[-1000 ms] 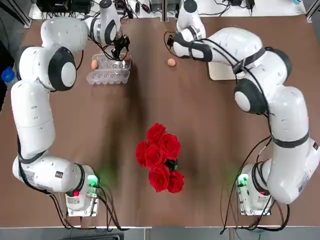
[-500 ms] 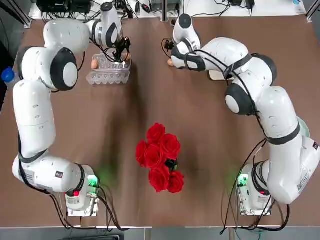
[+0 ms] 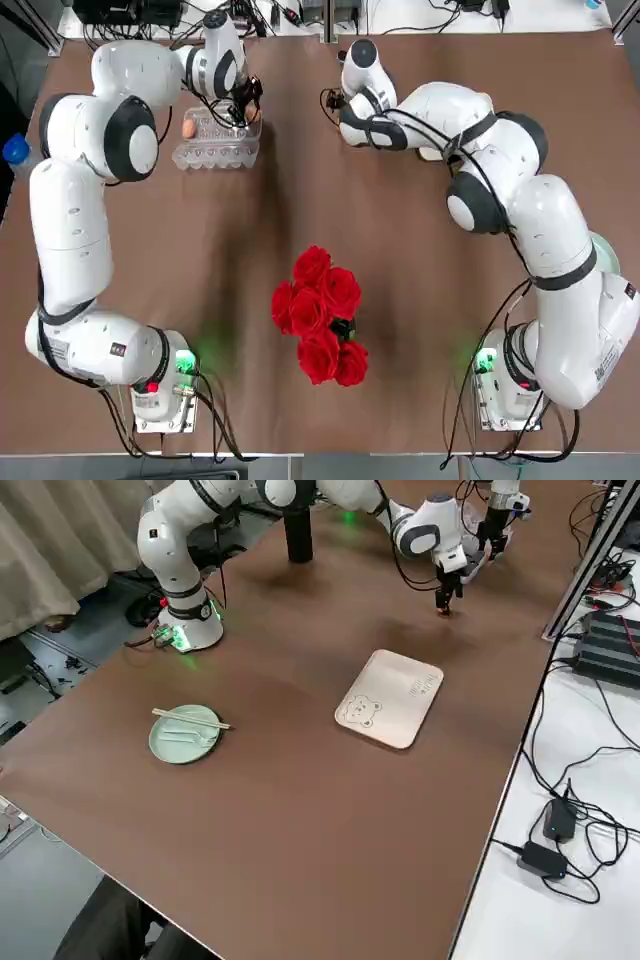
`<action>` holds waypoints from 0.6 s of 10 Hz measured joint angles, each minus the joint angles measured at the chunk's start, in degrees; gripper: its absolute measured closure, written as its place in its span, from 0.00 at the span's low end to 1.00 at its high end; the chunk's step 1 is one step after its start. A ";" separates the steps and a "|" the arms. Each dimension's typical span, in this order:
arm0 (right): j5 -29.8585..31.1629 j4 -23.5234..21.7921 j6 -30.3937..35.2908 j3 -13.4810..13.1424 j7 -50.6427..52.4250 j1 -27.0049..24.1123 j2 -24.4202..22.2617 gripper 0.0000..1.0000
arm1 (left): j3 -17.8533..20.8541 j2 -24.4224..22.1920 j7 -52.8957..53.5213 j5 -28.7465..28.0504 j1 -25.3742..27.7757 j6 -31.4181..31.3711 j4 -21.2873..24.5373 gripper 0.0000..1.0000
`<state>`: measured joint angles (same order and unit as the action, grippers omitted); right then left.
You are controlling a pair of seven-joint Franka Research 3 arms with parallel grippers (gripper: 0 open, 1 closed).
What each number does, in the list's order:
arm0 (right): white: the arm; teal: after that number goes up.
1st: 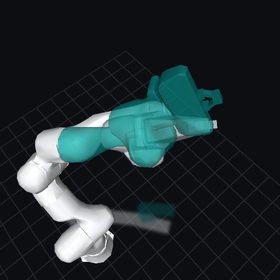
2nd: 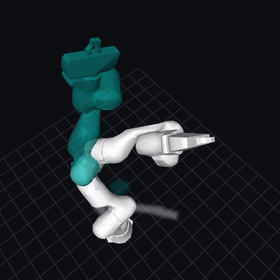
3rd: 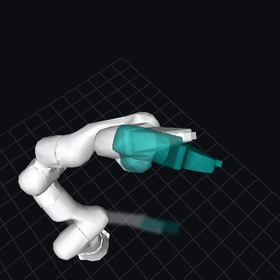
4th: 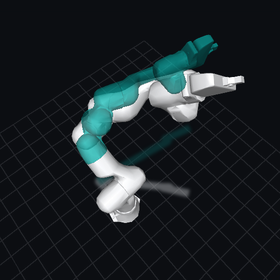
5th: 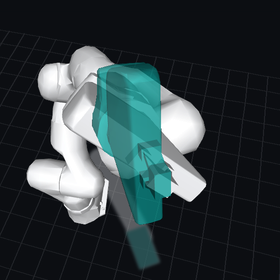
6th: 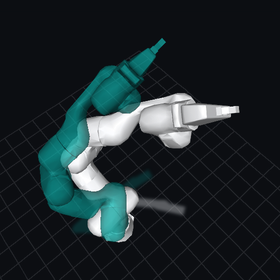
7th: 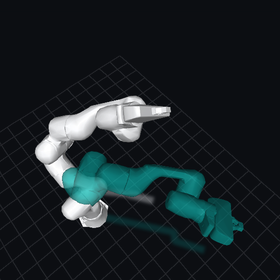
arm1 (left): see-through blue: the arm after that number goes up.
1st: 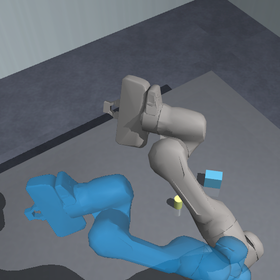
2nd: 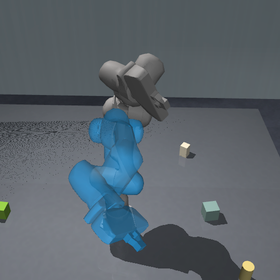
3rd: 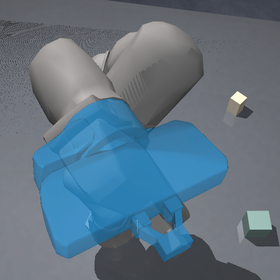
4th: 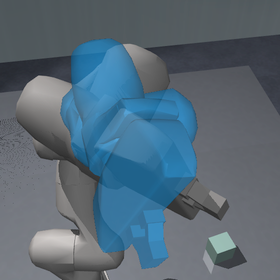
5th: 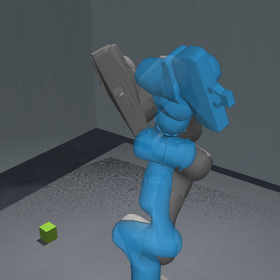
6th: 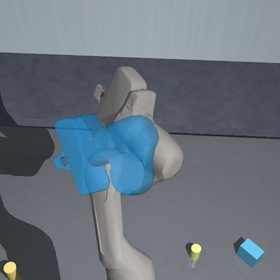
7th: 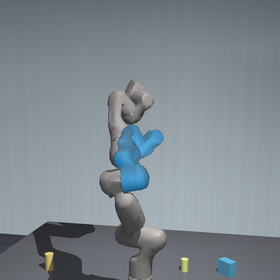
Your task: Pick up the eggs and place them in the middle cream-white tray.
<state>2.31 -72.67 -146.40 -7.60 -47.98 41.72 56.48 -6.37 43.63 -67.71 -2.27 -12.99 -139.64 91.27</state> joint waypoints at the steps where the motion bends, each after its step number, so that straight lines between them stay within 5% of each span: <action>1: 0.15 0.00 0.00 0.00 0.00 0.33 0.35 0.00 | 0.01 -0.28 0.00 0.01 0.03 0.08 -0.18 0.49; 6: 1.07 -0.06 0.07 0.00 0.00 1.22 0.91 0.01 | 0.01 -0.25 -0.01 0.01 0.06 0.01 -0.13 0.50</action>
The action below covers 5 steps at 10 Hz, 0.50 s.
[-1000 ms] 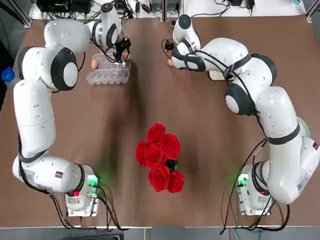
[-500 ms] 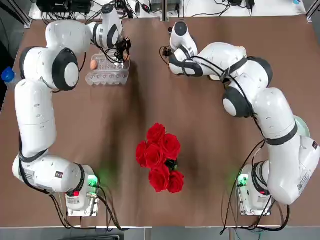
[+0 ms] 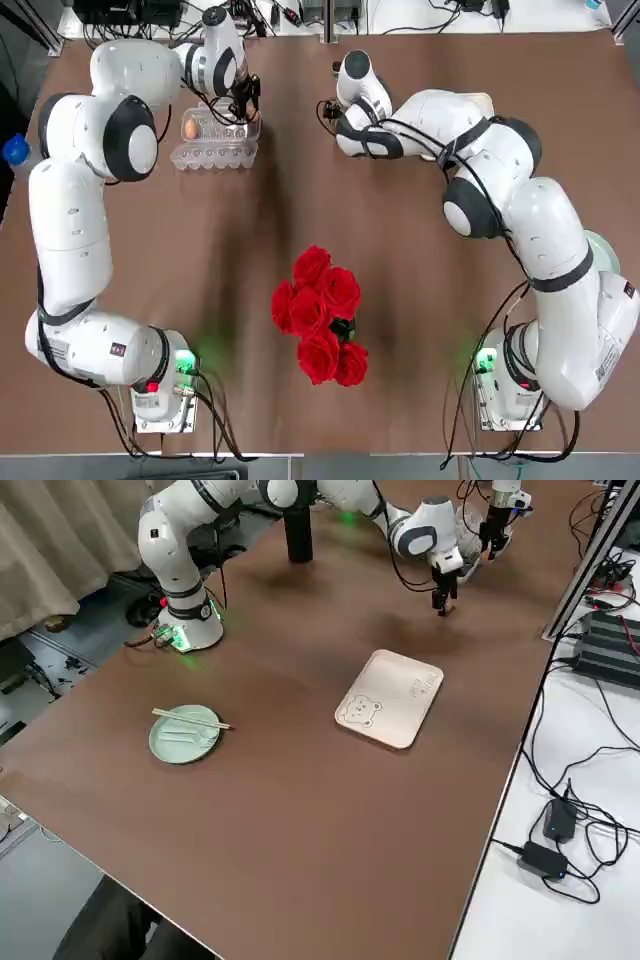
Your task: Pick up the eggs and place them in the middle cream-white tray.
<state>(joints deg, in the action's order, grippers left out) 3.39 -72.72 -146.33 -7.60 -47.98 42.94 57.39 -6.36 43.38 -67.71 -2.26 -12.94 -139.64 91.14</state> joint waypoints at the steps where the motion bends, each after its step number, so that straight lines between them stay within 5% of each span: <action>1: 0.01 -0.01 0.02 -0.01 0.00 0.00 0.09 0.03 | 0.00 -0.10 0.00 0.00 0.03 0.04 -0.13 0.50; 5: 0.02 -0.25 0.55 -0.02 -0.02 0.02 0.16 0.19 | -0.18 -5.62 0.00 0.01 -0.02 6.36 -2.21 0.50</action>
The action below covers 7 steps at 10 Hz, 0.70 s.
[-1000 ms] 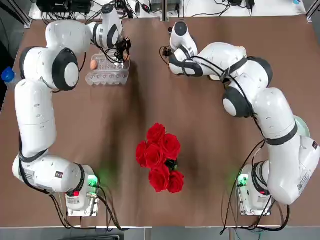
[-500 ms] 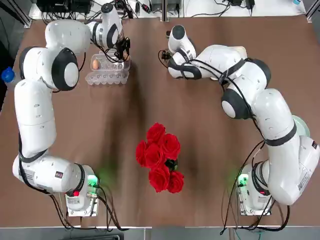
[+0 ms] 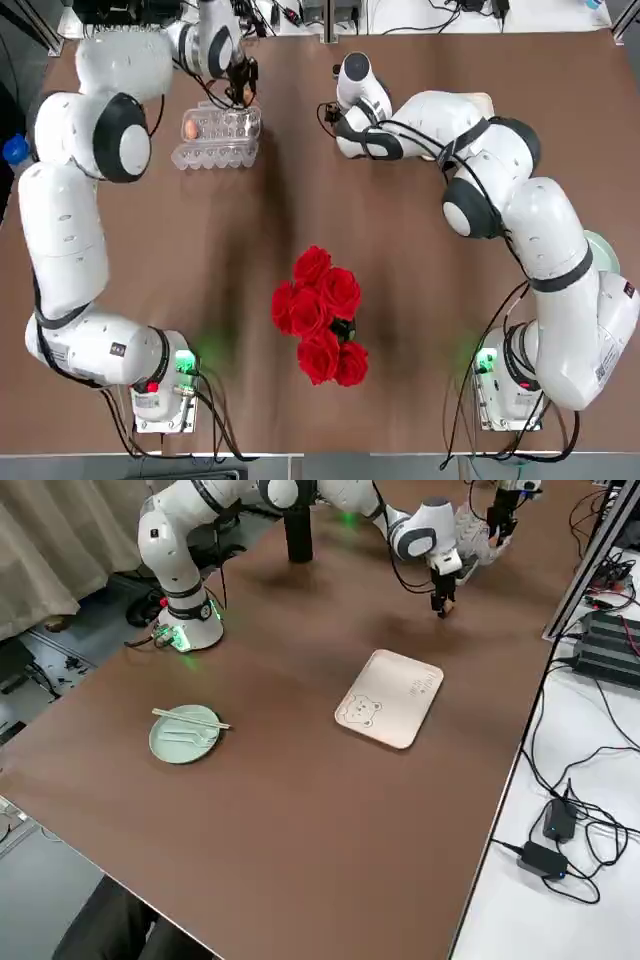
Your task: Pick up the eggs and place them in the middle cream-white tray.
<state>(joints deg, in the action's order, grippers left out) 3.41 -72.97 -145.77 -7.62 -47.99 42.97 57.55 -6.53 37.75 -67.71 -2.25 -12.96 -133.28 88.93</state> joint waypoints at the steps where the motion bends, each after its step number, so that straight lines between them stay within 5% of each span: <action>1: 0.01 0.00 0.08 -0.03 0.00 0.00 -0.01 0.24 | -0.16 -1.66 0.00 0.00 -0.03 1.03 -0.20 0.50; 7: 0.03 0.04 0.56 -0.19 -0.01 0.01 -0.11 0.33 | -0.59 -3.40 0.00 2.45 0.20 5.90 -3.55 0.50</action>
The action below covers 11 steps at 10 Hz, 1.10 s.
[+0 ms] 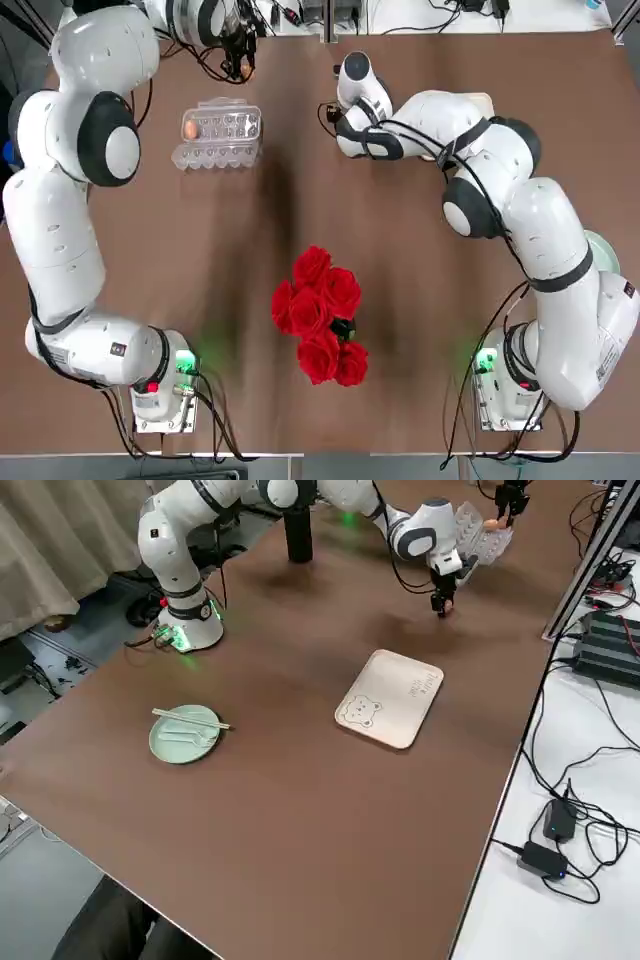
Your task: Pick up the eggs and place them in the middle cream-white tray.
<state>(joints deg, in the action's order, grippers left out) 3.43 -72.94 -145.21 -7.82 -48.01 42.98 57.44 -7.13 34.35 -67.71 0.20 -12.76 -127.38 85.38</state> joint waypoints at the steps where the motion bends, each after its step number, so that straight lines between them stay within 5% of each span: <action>1: 0.00 0.01 0.08 -0.02 0.00 0.00 -0.01 0.34 | -0.05 0.00 0.00 0.00 -0.02 0.16 -0.05 0.50; 5: 0.00 1.10 5.92 -0.13 0.01 -0.02 -0.30 0.34 | -0.32 0.00 -0.04 0.01 -0.37 0.24 -0.17 0.50; 9: -1.59 1.93 23.92 -0.46 5.61 -2.25 -3.73 0.34 | -0.53 -0.23 -3.24 2.06 -1.69 0.41 -1.86 0.50; 11: -4.02 2.03 33.18 -0.63 12.53 -5.00 -6.88 0.34 | -0.53 0.88 -11.29 2.07 -6.90 0.55 -2.07 0.50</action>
<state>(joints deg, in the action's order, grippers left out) -0.58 -70.91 -112.03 -8.45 -35.48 37.98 50.56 -7.66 35.23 -79.01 2.27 -19.66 -126.83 83.31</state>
